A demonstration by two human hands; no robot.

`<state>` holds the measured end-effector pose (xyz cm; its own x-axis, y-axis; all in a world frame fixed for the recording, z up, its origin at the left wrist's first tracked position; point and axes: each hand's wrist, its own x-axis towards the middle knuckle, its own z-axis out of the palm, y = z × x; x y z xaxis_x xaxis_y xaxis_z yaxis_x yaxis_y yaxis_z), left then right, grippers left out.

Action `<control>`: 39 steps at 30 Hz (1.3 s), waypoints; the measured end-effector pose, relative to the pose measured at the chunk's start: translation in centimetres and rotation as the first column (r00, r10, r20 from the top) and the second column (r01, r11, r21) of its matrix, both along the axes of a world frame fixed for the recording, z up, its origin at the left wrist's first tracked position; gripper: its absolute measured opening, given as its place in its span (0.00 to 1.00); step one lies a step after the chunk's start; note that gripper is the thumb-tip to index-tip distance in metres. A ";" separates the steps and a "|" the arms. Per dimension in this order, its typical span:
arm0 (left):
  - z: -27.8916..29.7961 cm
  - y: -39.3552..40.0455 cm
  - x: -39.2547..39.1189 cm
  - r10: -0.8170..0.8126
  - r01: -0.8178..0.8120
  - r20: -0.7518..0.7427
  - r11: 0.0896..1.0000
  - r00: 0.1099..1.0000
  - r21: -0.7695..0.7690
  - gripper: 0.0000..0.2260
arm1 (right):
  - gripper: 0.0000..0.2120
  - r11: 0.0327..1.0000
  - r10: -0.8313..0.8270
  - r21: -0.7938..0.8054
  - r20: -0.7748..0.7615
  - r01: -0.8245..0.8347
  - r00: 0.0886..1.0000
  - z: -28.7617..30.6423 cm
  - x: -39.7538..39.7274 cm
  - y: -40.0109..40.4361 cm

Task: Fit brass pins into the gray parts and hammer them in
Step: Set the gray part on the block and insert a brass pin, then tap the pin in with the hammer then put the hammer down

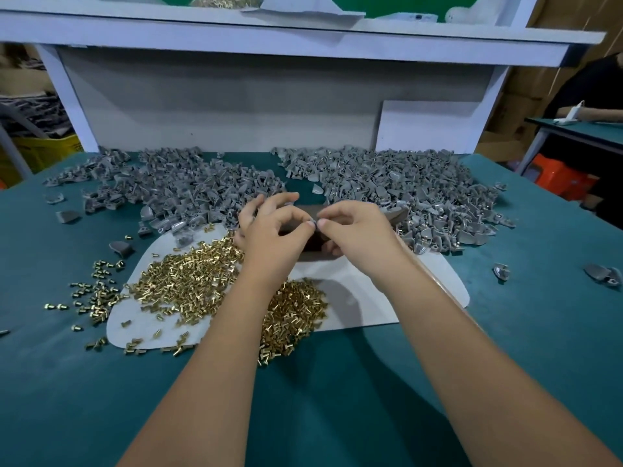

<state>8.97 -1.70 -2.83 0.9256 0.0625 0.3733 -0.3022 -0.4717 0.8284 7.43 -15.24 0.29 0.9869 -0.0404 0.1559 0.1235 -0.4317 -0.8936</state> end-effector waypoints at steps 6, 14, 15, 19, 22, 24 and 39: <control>0.0 0.0 0.3 0.022 -0.022 0.001 0.999 1.000 -0.038 0.10 | 0.15 0.957 -0.290 0.023 0.100 0.289 0.952 3.1 4.2 -2.4; -0.1 0.0 0.9 0.116 -0.116 -0.012 0.993 0.993 -0.028 0.11 | 0.28 0.757 -0.451 -0.326 0.365 0.566 0.814 -2.4 3.0 0.6; -0.1 0.0 0.8 0.128 -0.129 -0.012 0.992 0.992 -0.011 0.10 | 0.27 0.759 -0.412 -0.332 0.422 0.560 0.808 -2.9 2.5 1.3; 0.0 0.4 0.8 0.241 -0.241 0.012 0.970 0.970 0.013 0.11 | 0.23 0.780 -0.235 -0.384 0.552 0.494 0.800 -3.6 1.1 2.7; 0.3 0.7 0.8 0.249 -0.250 -0.033 0.968 0.968 -0.026 0.05 | 0.21 0.786 -0.124 -0.414 0.621 0.458 0.774 -3.4 0.2 3.2; 0.6 0.8 0.6 0.251 -0.253 -0.045 0.967 0.967 -0.027 0.05 | 0.21 0.787 -0.083 -0.432 0.633 0.440 0.770 -3.3 -0.1 3.3; 3.5 7.1 3.2 0.286 -0.253 -0.092 0.928 0.954 0.273 0.25 | 0.08 0.833 0.188 -0.519 0.592 0.192 0.784 -3.6 -0.7 4.6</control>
<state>12.18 5.35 0.67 0.9280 0.2347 0.2893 -0.0335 -0.7208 0.6923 6.71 -10.65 -3.35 0.6741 0.2329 0.7010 0.5413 -0.8014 -0.2544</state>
